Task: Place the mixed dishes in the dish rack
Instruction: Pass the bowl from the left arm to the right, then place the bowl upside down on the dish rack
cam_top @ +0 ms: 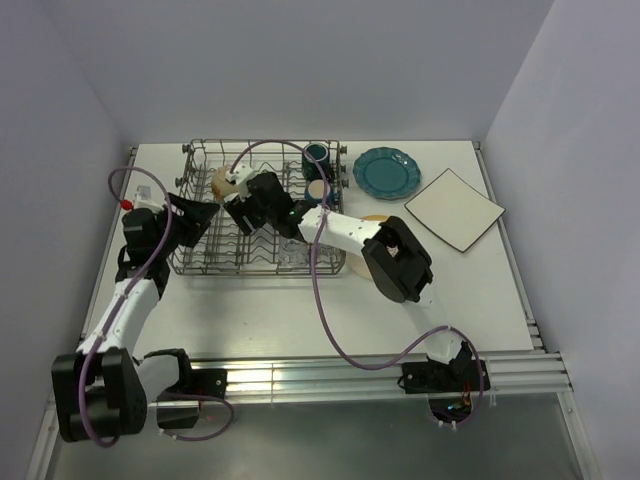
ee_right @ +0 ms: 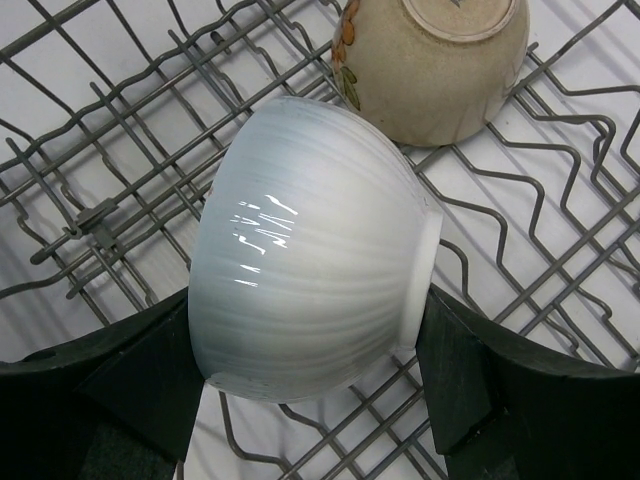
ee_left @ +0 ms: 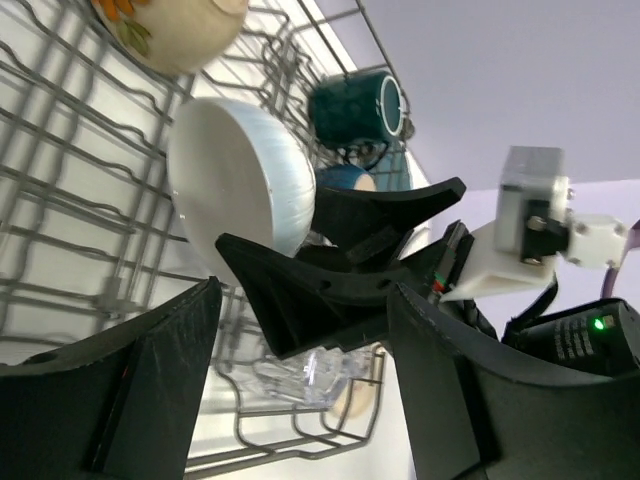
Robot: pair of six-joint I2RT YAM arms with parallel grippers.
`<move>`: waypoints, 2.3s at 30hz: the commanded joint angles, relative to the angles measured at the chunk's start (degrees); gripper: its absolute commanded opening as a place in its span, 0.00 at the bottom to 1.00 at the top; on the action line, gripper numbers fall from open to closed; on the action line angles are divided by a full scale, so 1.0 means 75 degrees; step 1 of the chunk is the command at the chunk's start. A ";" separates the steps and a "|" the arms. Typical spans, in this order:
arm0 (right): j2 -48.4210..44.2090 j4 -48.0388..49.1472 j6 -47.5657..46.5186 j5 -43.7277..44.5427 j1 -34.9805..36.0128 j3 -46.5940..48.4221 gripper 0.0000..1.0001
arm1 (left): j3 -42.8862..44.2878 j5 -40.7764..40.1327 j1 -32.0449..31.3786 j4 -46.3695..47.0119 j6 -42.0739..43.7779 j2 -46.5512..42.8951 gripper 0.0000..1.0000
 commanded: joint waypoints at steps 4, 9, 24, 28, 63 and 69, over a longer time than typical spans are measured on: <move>0.0095 0.0704 -0.0686 0.0503 0.0042 0.0527 0.50 | 0.0601 -0.1305 0.0064 -0.2216 0.1409 -0.1508 0.75; 0.0212 0.0798 -0.1062 0.0679 0.0171 0.0656 0.50 | 0.0859 -0.1903 0.0064 -0.3214 0.2018 -0.2573 0.75; 0.0798 0.1466 -0.3122 0.1908 0.0920 0.0821 0.51 | 0.1785 -0.2724 0.0064 -0.6026 0.2675 -0.5175 0.77; 0.0879 0.1945 -0.3838 0.2331 0.1178 0.0575 0.52 | 0.1867 -0.2877 0.0064 -0.6578 0.2675 -0.5692 0.77; 0.1244 0.1971 -0.5610 0.2274 0.1952 0.0445 1.00 | 0.2066 -0.3006 0.0064 -0.7880 0.2113 -0.7451 0.79; 0.0974 0.1256 -0.5142 0.1688 0.1940 0.0632 1.00 | 0.2113 -0.3006 0.0064 -0.7903 0.2124 -0.7451 0.79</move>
